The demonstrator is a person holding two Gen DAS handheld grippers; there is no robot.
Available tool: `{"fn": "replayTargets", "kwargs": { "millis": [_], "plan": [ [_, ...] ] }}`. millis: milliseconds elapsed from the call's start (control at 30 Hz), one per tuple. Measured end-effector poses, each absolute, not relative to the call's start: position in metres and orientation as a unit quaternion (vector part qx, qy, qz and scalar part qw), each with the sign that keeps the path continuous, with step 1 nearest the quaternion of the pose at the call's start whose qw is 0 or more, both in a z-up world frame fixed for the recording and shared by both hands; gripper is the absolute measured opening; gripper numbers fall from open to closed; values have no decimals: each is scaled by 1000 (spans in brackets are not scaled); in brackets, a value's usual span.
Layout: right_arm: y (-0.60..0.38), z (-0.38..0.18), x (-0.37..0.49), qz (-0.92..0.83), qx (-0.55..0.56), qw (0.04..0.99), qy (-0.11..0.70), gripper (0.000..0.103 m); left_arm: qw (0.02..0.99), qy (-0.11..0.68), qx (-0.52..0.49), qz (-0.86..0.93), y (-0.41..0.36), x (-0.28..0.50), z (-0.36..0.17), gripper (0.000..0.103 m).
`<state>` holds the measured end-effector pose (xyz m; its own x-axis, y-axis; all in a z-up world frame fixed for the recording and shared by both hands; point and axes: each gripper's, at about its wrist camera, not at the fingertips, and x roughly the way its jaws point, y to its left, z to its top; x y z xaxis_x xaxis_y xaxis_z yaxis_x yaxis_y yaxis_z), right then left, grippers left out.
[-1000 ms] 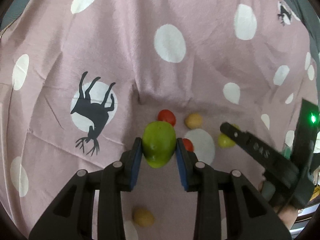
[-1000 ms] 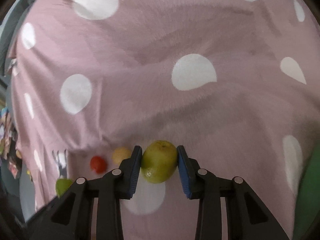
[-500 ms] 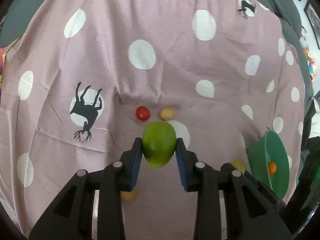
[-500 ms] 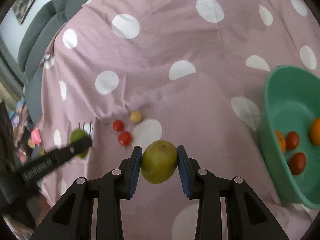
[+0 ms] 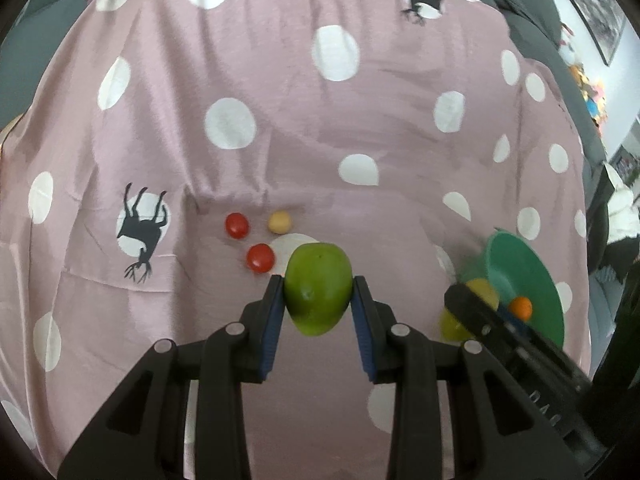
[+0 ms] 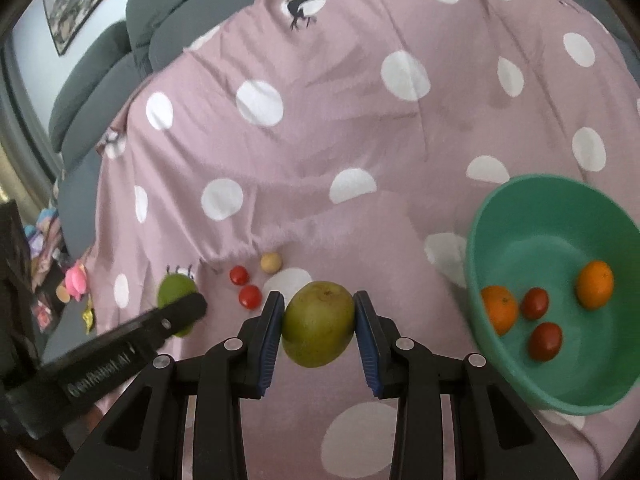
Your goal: Organize fruits
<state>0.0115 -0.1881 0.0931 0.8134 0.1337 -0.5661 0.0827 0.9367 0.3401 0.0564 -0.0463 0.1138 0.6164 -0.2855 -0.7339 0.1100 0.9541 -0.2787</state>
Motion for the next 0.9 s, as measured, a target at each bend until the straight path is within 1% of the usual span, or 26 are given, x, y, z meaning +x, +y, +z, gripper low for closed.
{"fn": "replayTargets", "kwargs": {
  "millis": [133, 367, 500, 900],
  "plan": [
    [-193, 103, 5, -9, 165, 943, 289, 37, 895, 419, -92, -121, -61, 53, 116, 33],
    [-216, 117, -12, -16, 181, 948, 262, 37, 901, 406, -59, -140, -89, 46, 123, 33],
    [-235, 125, -25, -34, 185, 952, 242, 37, 898, 404, -64, -162, -111, 45, 127, 33],
    [-292, 126, -48, -98, 206, 947, 226, 37, 883, 417, -48, -208, -181, 43, 125, 33]
  ]
}}
